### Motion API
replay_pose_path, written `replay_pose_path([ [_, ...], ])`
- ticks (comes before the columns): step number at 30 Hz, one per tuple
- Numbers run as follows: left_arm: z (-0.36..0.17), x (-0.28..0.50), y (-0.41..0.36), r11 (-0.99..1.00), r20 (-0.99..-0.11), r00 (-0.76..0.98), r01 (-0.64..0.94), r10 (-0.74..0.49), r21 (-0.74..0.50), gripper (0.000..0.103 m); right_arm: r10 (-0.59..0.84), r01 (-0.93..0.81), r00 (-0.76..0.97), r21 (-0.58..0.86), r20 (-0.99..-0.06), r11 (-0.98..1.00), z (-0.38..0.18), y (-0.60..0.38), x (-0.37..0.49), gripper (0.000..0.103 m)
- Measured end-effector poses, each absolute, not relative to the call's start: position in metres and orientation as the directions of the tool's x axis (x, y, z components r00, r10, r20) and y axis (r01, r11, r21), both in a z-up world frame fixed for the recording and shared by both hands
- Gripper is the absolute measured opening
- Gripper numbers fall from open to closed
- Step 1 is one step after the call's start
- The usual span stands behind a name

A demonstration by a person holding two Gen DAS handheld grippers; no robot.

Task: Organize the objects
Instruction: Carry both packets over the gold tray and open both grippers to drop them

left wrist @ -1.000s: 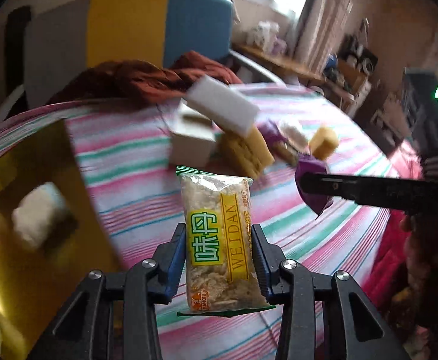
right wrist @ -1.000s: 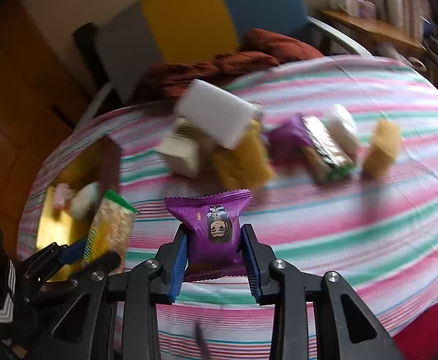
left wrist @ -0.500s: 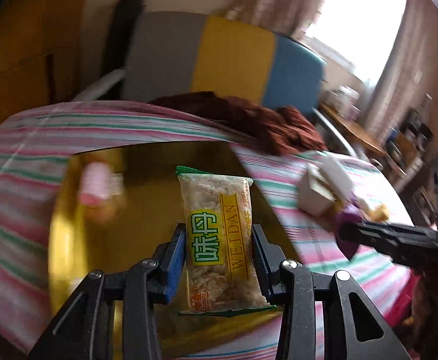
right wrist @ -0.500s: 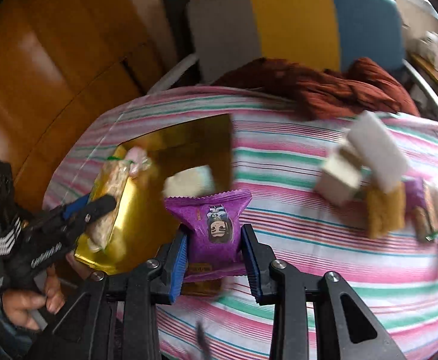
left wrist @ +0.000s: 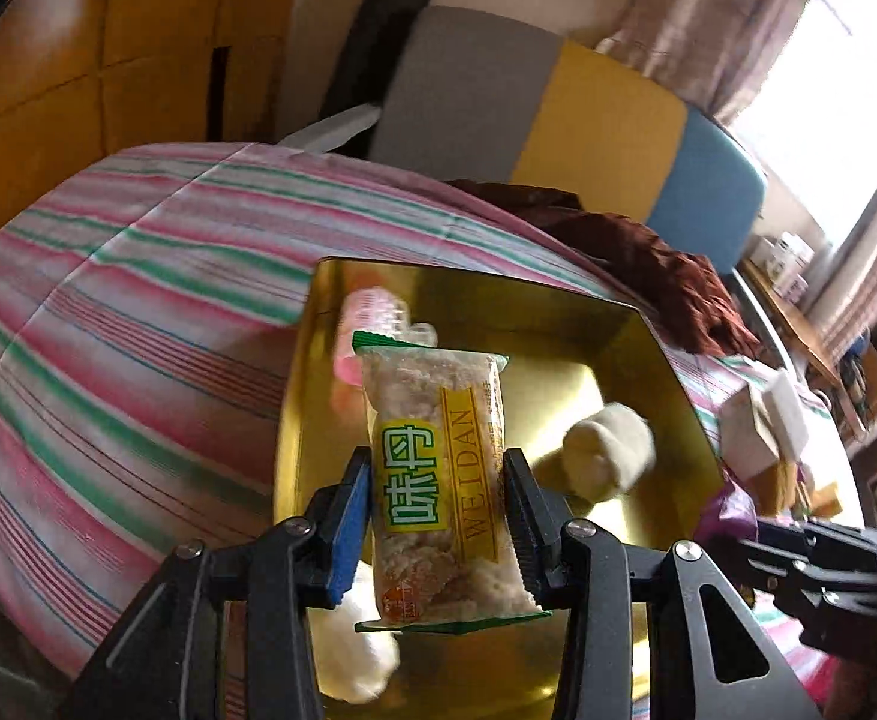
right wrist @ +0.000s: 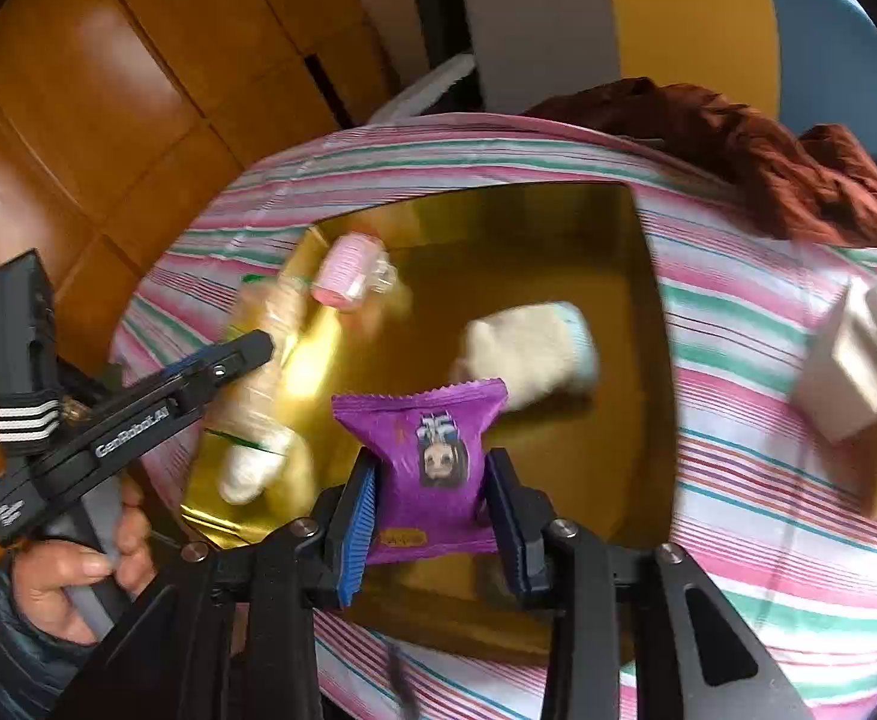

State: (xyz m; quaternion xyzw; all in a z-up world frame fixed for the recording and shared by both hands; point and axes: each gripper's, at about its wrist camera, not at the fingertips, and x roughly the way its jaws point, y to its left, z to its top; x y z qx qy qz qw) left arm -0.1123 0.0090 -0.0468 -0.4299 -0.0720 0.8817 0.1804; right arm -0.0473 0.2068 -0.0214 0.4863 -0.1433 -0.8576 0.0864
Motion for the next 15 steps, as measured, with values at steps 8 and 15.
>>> replay_pose_path([
  [8,-0.043,-0.114,-0.019,-0.936,-0.717,-0.607,-0.160,0.344,-0.313,0.071,-0.330,0.030,-0.486,0.362,-0.810,-0.932,-0.032,0.191,-0.049,0.048],
  [15,-0.035,-0.089,-0.016,-0.944,-0.702,-0.631,-0.200,0.330,-0.264,0.076,-0.307,0.026,-0.468,0.334,-0.829,-0.942,-0.040,0.184,-0.038,0.048],
])
